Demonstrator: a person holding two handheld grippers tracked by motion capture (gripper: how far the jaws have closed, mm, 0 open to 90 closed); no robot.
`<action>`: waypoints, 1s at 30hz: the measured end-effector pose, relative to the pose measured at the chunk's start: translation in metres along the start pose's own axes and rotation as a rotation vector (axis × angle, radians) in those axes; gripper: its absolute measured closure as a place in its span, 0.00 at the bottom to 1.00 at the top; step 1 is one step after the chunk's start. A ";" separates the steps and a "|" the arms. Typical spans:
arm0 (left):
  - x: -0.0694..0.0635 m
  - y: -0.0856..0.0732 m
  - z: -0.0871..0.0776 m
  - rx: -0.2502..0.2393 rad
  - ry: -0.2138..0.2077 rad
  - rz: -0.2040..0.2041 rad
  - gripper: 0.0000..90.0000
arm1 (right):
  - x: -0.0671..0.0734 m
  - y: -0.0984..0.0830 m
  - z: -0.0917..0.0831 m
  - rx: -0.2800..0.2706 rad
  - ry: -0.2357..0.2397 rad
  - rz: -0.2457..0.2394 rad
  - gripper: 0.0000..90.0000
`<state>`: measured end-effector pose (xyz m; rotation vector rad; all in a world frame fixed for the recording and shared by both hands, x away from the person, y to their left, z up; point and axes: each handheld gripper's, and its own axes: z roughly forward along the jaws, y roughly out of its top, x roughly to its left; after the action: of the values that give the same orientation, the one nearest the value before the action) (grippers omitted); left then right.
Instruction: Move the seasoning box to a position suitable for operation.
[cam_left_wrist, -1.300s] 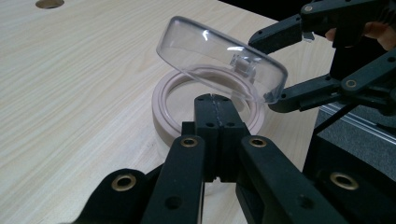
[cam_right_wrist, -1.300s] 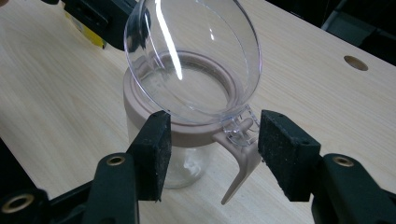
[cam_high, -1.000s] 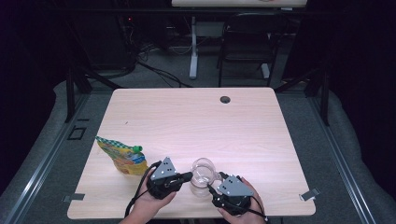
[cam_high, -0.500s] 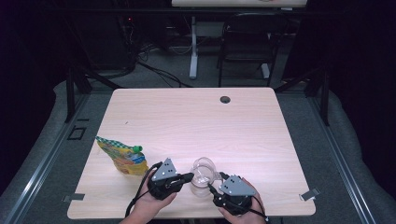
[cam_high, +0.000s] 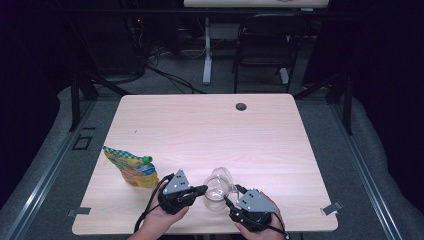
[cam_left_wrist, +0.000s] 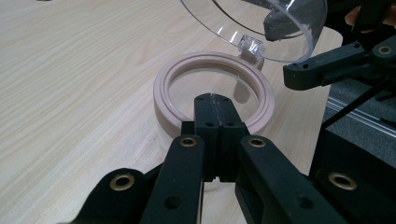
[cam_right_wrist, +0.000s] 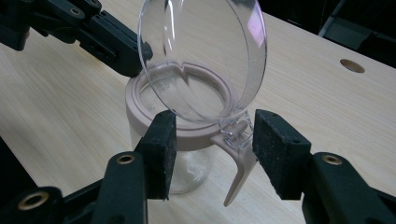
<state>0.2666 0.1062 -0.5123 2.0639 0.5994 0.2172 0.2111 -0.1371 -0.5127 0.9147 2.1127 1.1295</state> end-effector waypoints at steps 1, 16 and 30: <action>0.000 0.000 0.000 0.000 0.000 0.000 1.00 | 0.000 0.000 0.000 -0.003 -0.001 0.002 0.56; 0.000 0.000 0.000 0.000 -0.003 0.004 1.00 | -0.004 -0.001 -0.010 -0.049 -0.014 0.026 0.61; 0.000 0.000 0.000 0.000 -0.002 0.004 1.00 | -0.014 -0.008 -0.009 0.005 -0.014 0.049 0.62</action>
<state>0.2666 0.1059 -0.5125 2.0647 0.5943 0.2170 0.2107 -0.1554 -0.5128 0.9788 2.0939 1.1392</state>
